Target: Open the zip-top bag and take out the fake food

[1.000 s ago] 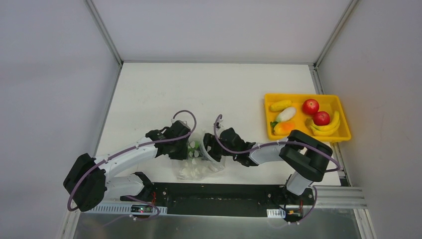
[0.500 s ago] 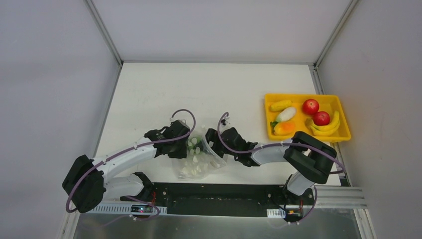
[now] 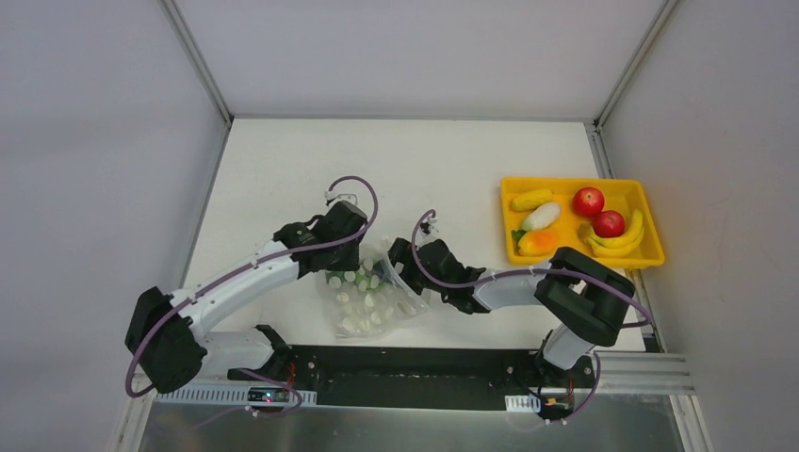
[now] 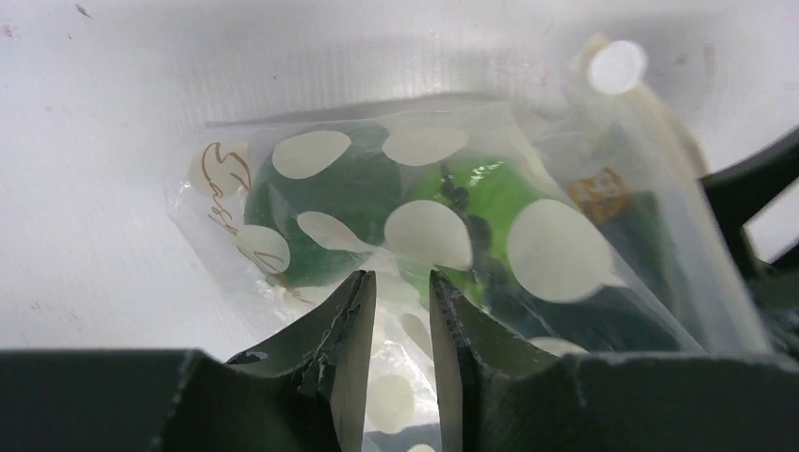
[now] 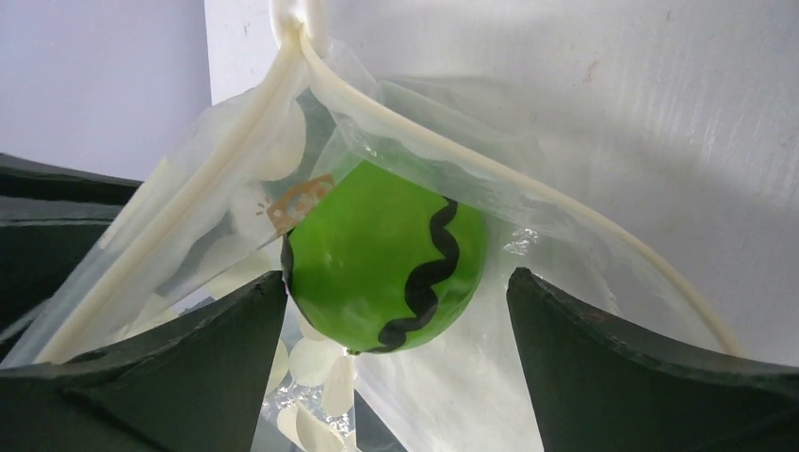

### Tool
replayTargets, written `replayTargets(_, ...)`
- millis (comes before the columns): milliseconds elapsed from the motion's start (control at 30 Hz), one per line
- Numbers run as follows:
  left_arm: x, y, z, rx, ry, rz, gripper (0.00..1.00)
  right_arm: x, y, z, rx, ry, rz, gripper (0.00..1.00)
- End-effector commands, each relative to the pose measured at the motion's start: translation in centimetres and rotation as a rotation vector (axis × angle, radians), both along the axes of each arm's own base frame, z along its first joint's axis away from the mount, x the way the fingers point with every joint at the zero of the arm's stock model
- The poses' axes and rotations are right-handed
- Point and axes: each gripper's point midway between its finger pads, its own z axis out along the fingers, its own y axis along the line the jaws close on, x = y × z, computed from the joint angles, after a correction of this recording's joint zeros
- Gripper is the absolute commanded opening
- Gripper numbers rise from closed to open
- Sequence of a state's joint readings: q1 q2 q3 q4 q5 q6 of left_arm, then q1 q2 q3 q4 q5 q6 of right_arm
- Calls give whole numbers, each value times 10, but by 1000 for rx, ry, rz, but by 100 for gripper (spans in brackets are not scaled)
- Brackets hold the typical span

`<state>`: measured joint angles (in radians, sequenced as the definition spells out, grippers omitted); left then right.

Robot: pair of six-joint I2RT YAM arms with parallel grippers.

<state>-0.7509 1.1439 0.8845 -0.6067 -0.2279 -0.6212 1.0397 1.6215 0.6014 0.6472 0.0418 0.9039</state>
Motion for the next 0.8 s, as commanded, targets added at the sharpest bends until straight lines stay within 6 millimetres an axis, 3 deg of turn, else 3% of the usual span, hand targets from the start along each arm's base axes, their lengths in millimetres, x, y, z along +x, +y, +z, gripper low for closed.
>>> replayTargets(0,10,5,-20,97,37,6,28,9,18,15,53,-28,-3,91)
replayTargets(333,0,-11,-44,63,129,-56,25,14,22,2,40,-32,-8,89)
replayTargets(467,1,-1,-46,107,120,-28,25,10,19,1,38,-29,-2,76)
replayTargets(600,6,12,-45,170,101,16,26,3,3,2,1,-18,-7,69)
replayTargets(767,12,17,-51,210,118,45,25,-5,-25,13,-110,-19,-12,68)
